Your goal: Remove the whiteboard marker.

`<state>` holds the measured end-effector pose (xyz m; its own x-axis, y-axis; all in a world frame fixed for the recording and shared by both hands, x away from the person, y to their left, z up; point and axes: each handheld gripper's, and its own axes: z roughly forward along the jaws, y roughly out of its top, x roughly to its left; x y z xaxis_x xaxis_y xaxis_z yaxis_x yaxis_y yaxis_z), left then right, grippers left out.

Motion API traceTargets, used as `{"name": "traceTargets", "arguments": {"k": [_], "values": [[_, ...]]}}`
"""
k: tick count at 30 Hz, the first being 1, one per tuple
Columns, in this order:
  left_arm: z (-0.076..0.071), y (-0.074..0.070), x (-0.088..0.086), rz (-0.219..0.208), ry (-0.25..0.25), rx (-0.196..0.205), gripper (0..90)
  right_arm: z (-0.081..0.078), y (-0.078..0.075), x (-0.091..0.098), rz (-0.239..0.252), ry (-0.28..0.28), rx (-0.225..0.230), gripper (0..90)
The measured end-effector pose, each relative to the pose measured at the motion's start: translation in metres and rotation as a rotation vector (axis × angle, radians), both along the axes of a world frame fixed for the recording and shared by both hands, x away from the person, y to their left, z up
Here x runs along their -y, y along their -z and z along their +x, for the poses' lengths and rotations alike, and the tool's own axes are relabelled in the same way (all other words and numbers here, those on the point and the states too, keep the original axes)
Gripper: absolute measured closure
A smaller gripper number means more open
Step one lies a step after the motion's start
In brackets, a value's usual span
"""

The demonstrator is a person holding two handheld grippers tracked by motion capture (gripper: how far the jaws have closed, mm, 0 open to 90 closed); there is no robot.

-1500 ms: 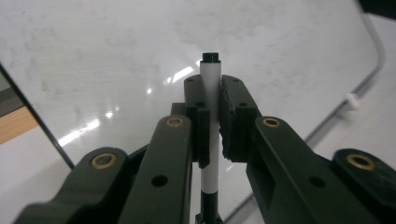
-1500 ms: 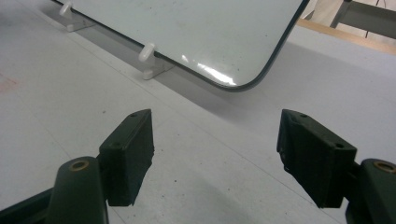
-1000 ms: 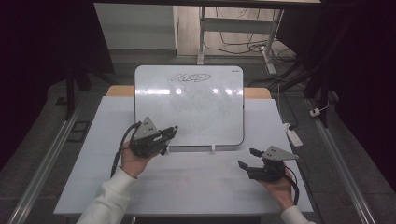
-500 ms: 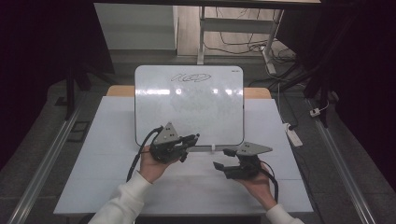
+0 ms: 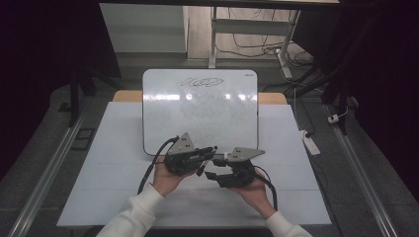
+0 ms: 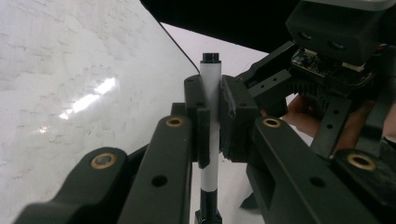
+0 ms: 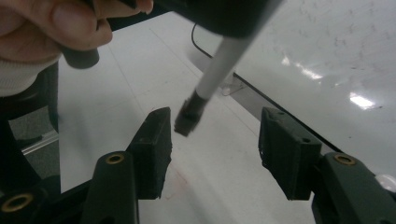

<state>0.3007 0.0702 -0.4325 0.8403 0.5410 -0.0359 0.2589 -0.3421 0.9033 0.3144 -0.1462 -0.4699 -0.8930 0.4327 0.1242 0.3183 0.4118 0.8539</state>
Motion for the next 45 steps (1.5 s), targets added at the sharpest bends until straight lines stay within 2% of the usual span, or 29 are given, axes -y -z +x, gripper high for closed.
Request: {"name": "traceTargets", "arguments": {"k": [5,9,14,20,22,24,26,29,31,34,38,39,41,44,45], "values": [[-0.002,0.002,0.007,0.018,0.001,0.008,81.9,0.002,0.000,-0.009,0.002,0.012,-0.050,52.3],[-0.004,0.004,0.011,0.043,0.000,0.021,81.9,0.005,0.004,-0.013,-0.003,0.030,-0.105,62.8],[-0.005,0.005,0.016,0.051,0.005,0.022,81.8,0.008,0.006,-0.016,-0.004,0.036,-0.155,72.8],[-0.006,0.006,0.018,0.066,0.000,0.031,81.8,0.011,0.008,-0.015,-0.015,0.058,-0.198,76.8],[-0.007,0.007,0.019,0.069,0.001,0.035,81.2,0.011,0.009,-0.015,-0.018,0.061,-0.197,77.2],[-0.007,0.007,0.018,0.040,0.016,0.018,78.9,0.011,0.009,-0.015,-0.021,0.062,-0.188,77.4],[-0.007,0.005,0.014,0.023,0.012,0.016,72.4,0.011,0.008,-0.015,-0.015,0.066,-0.176,77.4],[-0.008,0.001,0.000,0.007,-0.024,0.014,58.5,0.011,0.007,-0.011,-0.005,0.074,-0.149,77.5],[-0.010,0.000,-0.013,0.001,-0.069,0.010,50.4,0.013,0.004,-0.005,0.010,0.085,-0.130,77.5],[-0.012,0.005,-0.035,-0.015,-0.123,-0.029,42.5,0.015,0.001,0.003,0.033,0.110,-0.105,77.5],[-0.021,0.016,-0.061,0.003,-0.152,-0.062,38.0,0.018,-0.004,0.012,0.057,0.133,-0.065,77.5],[-0.021,0.016,-0.061,0.003,-0.152,-0.062,36.9,0.018,-0.005,0.014,0.065,0.138,-0.058,77.5],[-0.029,0.026,-0.077,0.016,-0.159,-0.085,35.0,0.019,-0.007,0.018,0.081,0.145,-0.041,77.5],[-0.034,0.032,-0.087,0.030,-0.170,-0.091,32.7,0.019,-0.010,0.022,0.097,0.151,-0.016,77.5],[-0.037,0.036,-0.093,0.049,-0.185,-0.092,31.5,0.020,-0.012,0.025,0.112,0.158,0.007,77.5]]}}
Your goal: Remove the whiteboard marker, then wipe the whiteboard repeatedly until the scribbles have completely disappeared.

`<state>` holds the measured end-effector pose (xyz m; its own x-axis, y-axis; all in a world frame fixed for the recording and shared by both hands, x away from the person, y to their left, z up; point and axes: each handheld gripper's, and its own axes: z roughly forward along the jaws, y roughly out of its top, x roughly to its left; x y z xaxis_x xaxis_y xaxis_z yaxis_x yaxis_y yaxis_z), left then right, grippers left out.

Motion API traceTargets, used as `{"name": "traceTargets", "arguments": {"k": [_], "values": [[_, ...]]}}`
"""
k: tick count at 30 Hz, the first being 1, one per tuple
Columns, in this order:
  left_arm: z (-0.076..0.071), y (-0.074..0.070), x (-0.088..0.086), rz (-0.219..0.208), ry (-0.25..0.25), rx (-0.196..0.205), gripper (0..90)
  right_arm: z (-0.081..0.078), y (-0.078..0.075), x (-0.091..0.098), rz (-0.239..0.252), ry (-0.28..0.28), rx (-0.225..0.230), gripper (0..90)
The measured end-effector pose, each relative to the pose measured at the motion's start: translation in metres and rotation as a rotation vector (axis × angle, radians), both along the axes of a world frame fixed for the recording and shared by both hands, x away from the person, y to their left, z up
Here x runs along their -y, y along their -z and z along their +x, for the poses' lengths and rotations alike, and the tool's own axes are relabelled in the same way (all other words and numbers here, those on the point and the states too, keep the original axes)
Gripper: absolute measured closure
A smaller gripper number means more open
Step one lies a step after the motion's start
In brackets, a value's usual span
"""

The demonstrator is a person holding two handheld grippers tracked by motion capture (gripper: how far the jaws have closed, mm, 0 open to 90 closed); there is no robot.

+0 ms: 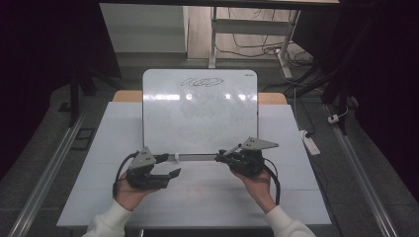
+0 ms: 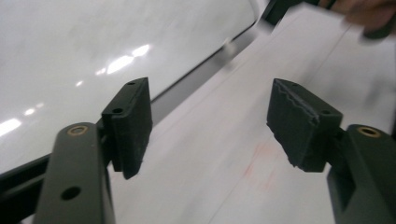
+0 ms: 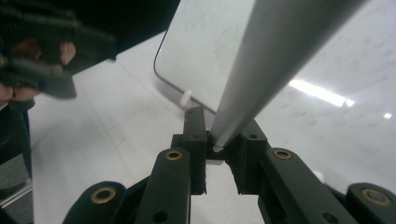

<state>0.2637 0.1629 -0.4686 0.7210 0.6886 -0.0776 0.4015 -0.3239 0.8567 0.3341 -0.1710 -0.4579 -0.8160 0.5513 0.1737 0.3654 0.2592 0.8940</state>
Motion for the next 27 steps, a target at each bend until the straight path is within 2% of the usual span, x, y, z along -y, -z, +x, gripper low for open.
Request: {"name": "traceTargets", "arguments": {"k": [1,4,5,6,9,12,15,25,27], "values": [[-0.004,0.005,-0.008,0.024,-0.017,-0.005,31.0,0.000,-0.001,0.002,0.007,0.004,0.012,77.5],[-0.009,0.014,-0.023,0.045,-0.044,-0.012,29.7,0.000,-0.004,0.006,0.013,0.013,0.047,77.5],[-0.009,0.014,-0.023,0.045,-0.044,-0.012,29.2,0.000,-0.004,0.006,0.013,0.013,0.047,77.5],[-0.011,0.017,-0.028,0.060,-0.055,-0.011,28.8,0.001,-0.005,0.010,0.023,0.021,0.070,77.5],[-0.014,0.027,-0.042,0.054,-0.072,-0.036,28.3,0.001,-0.006,0.015,0.021,0.032,0.100,77.5],[-0.012,0.034,-0.050,0.049,-0.095,-0.058,27.9,0.003,-0.006,0.020,0.025,0.051,0.106,77.5],[-0.010,0.037,-0.053,0.048,-0.103,-0.074,27.8,0.004,-0.006,0.022,0.022,0.067,0.114,77.5],[-0.006,0.041,-0.050,0.076,-0.098,-0.081,26.7,0.009,-0.010,0.026,0.012,0.084,0.159,77.5],[-0.005,0.042,-0.051,0.072,-0.099,-0.083,26.7,0.020,-0.016,0.028,0.017,0.113,0.181,77.5]]}}
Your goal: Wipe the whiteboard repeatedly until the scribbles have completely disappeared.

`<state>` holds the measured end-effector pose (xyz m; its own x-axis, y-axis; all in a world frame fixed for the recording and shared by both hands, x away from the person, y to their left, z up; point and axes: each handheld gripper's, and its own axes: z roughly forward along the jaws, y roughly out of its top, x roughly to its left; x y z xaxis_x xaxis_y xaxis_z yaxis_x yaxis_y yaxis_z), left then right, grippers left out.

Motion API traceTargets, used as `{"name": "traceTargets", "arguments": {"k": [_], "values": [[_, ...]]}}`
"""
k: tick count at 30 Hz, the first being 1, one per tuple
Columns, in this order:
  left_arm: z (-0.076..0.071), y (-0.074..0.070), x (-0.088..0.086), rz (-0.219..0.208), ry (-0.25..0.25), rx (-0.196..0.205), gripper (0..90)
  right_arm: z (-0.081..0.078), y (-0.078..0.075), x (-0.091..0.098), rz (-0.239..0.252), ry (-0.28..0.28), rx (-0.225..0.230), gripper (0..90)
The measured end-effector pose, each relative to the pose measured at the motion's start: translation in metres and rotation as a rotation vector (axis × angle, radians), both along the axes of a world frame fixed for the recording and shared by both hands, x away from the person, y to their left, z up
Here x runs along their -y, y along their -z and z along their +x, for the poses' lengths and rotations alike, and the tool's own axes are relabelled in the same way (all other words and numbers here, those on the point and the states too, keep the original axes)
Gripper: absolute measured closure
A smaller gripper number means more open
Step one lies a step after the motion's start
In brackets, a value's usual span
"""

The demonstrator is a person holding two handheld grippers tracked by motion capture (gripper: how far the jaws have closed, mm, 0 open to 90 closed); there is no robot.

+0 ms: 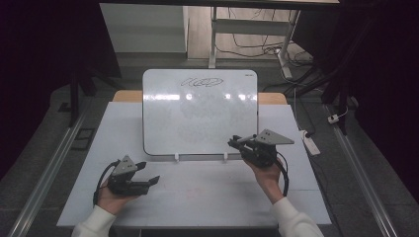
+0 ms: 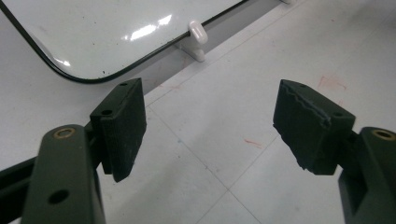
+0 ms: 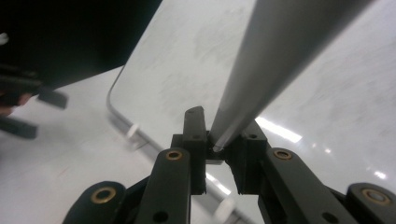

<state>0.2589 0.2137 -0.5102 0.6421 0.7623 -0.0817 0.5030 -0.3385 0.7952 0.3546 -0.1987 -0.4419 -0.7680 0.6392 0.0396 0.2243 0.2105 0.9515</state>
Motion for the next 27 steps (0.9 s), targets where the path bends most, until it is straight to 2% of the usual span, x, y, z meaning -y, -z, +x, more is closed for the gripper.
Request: {"name": "traceTargets", "arguments": {"k": [6,9,14,21,24,27], "values": [[0.000,0.000,-0.002,-0.007,-0.011,0.007,26.6,0.042,-0.017,-0.006,0.065,0.048,0.005,77.6],[0.001,0.000,-0.004,-0.013,-0.018,0.003,26.6,0.065,-0.031,-0.013,0.061,0.080,0.035,77.5],[0.001,0.004,-0.006,-0.017,-0.021,-0.008,26.7,0.092,-0.048,-0.019,0.071,0.119,0.066,77.5],[-0.002,0.005,-0.012,-0.029,-0.048,-0.009,26.7,0.120,-0.062,-0.021,0.058,0.177,0.096,77.6],[-0.001,0.005,-0.011,-0.029,-0.047,-0.010,26.7,0.129,-0.067,-0.021,0.075,0.202,0.093,77.6],[-0.001,0.006,-0.011,-0.025,-0.041,-0.012,26.7,0.136,-0.066,-0.026,0.077,0.196,0.081,77.5]]}}
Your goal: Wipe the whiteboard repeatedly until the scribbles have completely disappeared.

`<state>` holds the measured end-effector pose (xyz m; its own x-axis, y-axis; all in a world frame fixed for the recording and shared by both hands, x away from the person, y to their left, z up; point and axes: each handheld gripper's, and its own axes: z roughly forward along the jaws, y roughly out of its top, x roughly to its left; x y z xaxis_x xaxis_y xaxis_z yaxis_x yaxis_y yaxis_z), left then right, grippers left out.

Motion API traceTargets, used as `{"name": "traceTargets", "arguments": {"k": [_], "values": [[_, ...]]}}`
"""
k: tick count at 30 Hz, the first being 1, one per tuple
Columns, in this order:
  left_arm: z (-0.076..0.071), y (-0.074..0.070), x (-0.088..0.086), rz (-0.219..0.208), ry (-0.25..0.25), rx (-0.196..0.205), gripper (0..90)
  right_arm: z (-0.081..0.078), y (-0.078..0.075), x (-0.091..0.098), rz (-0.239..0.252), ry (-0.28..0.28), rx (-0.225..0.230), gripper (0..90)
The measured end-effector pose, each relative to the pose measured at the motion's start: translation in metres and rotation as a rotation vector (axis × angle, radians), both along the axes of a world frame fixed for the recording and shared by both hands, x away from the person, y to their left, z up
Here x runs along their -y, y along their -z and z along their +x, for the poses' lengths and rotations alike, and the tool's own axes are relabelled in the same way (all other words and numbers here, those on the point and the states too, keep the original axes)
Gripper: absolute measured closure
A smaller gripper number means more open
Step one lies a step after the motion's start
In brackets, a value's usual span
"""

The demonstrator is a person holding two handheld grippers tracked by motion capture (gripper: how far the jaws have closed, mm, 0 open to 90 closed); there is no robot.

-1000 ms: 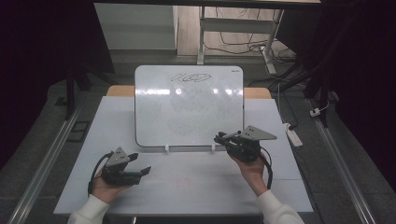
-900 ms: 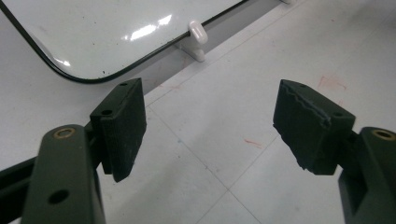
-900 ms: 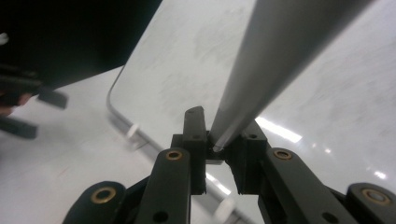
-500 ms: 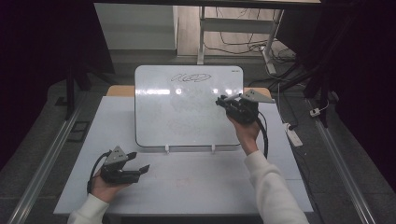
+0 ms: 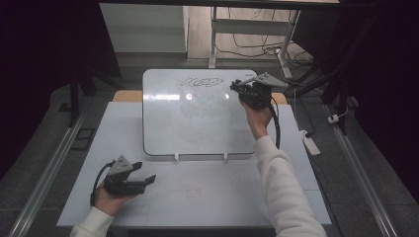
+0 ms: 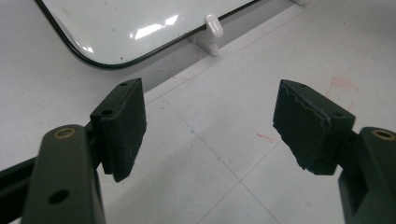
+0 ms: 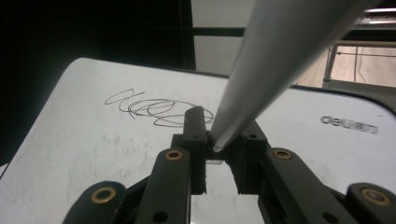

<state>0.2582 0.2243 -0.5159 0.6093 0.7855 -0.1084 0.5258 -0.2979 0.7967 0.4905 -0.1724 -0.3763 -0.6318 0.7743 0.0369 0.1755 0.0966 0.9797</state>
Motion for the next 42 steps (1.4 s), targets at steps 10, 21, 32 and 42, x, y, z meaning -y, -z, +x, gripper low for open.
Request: {"name": "traceTargets", "arguments": {"k": [10,21,32,42], "values": [[0.002,0.002,-0.001,0.007,-0.013,-0.003,26.8,0.030,-0.001,-0.020,-0.018,0.030,0.032,77.5],[0.001,0.002,-0.001,0.011,-0.011,0.002,26.9,0.038,0.006,-0.033,-0.058,0.034,0.041,77.6],[0.002,0.002,0.000,0.011,-0.008,0.003,26.9,0.044,0.008,-0.027,0.007,0.037,0.034,77.8],[0.003,0.003,0.001,0.010,-0.001,-0.001,27.0,0.043,0.011,-0.039,-0.020,-0.013,0.045,77.8]]}}
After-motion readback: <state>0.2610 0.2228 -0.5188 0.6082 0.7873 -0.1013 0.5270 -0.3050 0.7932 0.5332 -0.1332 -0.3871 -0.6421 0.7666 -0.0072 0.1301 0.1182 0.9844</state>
